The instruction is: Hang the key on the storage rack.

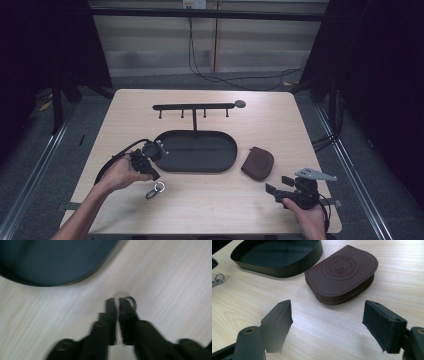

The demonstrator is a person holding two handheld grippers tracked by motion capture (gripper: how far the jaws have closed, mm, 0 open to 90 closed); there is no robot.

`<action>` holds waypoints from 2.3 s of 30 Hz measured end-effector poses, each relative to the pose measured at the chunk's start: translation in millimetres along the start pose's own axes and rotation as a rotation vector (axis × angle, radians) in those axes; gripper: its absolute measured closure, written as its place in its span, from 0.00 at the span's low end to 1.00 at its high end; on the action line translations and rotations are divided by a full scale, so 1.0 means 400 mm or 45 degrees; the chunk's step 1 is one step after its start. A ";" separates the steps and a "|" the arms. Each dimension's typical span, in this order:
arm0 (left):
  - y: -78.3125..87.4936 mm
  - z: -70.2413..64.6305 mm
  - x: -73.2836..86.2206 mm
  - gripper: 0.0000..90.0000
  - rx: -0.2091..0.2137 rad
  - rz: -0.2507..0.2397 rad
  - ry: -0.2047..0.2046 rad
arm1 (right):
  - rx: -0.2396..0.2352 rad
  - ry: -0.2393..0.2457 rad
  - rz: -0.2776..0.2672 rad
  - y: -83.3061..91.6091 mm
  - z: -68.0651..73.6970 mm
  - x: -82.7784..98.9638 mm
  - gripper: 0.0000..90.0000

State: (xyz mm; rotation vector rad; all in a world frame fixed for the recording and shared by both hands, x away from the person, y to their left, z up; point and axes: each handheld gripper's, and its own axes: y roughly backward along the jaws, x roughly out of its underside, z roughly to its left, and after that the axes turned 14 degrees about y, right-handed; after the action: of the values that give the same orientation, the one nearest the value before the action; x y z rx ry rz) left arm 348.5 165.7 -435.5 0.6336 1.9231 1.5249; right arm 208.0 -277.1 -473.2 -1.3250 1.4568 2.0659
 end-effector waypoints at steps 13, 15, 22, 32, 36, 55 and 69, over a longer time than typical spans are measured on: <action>-0.063 0.000 0.006 0.81 0.117 0.075 -0.019 | -0.002 0.002 0.005 -0.003 0.000 0.001 0.25; -0.064 -0.004 0.007 0.92 0.123 0.077 -0.022 | -0.001 0.001 0.005 -0.003 -0.001 0.001 0.25; -0.042 -0.011 0.015 0.99 0.148 0.066 -0.045 | 0.002 0.003 0.013 -0.003 0.000 0.001 0.25; 0.007 -0.014 0.016 0.99 0.101 0.054 -0.024 | 0.004 0.002 0.014 -0.003 0.000 0.001 0.25; 0.034 -0.010 0.018 0.99 0.068 0.020 -0.016 | 0.003 0.001 0.010 -0.003 0.000 0.001 0.25; 0.142 -0.003 0.028 0.99 0.008 -0.033 -0.010 | 0.001 0.001 0.014 -0.004 0.000 0.001 0.25; 0.209 -0.011 0.018 0.99 -0.041 -0.023 -0.051 | 0.003 0.000 0.012 -0.003 0.000 0.000 0.25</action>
State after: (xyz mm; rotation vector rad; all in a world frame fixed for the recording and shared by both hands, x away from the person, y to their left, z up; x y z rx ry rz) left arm 340.4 186.6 -354.7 0.6265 1.8657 1.5184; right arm 208.8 -276.5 -474.1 -1.3197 1.4679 2.0694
